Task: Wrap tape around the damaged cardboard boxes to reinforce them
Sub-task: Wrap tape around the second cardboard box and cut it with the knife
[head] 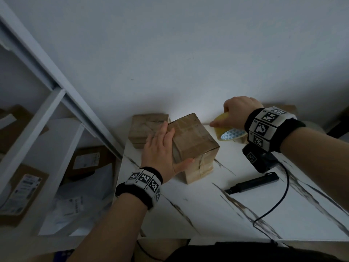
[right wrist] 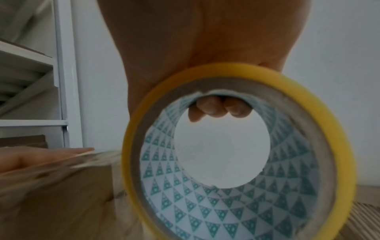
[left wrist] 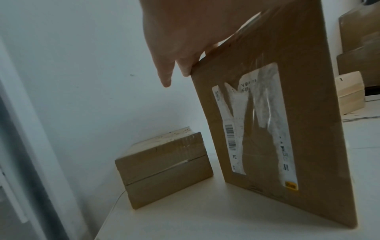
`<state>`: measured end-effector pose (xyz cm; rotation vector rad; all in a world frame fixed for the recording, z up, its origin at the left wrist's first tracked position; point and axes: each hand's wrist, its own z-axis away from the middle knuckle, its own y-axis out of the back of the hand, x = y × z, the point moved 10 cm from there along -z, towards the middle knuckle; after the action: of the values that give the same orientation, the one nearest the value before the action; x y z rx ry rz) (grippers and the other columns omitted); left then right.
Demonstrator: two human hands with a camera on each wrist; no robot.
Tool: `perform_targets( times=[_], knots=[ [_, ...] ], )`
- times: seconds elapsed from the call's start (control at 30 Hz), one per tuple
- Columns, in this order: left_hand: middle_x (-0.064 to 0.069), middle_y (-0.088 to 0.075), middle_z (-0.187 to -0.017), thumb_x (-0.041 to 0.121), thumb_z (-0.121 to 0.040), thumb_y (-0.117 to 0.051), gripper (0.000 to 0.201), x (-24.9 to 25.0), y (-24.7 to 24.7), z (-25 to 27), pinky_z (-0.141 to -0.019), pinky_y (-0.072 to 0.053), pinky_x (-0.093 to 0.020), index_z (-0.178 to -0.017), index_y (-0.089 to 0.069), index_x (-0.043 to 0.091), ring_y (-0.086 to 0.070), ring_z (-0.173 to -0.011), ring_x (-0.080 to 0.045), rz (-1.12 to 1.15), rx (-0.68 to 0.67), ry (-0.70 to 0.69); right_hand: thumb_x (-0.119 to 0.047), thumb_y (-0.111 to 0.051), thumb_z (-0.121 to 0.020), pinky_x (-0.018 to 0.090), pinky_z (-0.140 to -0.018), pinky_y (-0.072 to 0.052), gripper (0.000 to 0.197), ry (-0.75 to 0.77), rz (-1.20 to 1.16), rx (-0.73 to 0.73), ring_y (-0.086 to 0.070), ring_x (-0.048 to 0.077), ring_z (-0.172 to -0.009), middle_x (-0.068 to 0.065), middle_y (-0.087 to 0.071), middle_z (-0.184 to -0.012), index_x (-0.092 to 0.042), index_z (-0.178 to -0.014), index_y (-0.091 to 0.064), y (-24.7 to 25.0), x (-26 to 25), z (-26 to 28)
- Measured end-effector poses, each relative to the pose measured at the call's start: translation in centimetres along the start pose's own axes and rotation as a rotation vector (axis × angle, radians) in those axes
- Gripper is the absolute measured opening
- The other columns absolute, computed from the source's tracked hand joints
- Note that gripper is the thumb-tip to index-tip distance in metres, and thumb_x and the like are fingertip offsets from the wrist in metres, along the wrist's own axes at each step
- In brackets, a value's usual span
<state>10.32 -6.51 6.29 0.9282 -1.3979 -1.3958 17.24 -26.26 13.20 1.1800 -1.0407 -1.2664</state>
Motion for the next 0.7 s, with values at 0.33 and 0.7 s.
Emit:
perform_targets(
  times=[0.33, 0.7],
  knots=[
    [-0.007, 0.016, -0.158, 0.092, -0.055, 0.008, 0.125, 0.4, -0.1, 0.1, -0.118, 0.002, -0.037, -0.151, 0.003, 0.012, 0.004, -0.146, -0.019, -0.012, -0.07, 0.01, -0.068, -0.056, -0.076, 0.032, -0.074, -0.038, 0.057, -0.015, -0.064, -0.047, -0.051, 0.02, -0.079, 0.0, -0.057, -0.084, -0.013, -0.088, -0.061, -2.5, -0.3, -0.2],
    [-0.011, 0.012, -0.158, 0.072, -0.084, -0.031, 0.1, 7.2, -0.2, -1.2, -0.118, 0.009, -0.042, -0.15, 0.007, 0.007, 0.012, -0.146, -0.022, -0.104, -0.119, -0.065, -0.064, -0.056, -0.078, 0.033, -0.081, -0.035, 0.046, -0.04, -0.232, -0.071, -0.048, 0.019, -0.084, -0.004, -0.049, -0.081, -0.018, -0.086, -0.052, -4.1, 0.3, 0.3]
  ],
)
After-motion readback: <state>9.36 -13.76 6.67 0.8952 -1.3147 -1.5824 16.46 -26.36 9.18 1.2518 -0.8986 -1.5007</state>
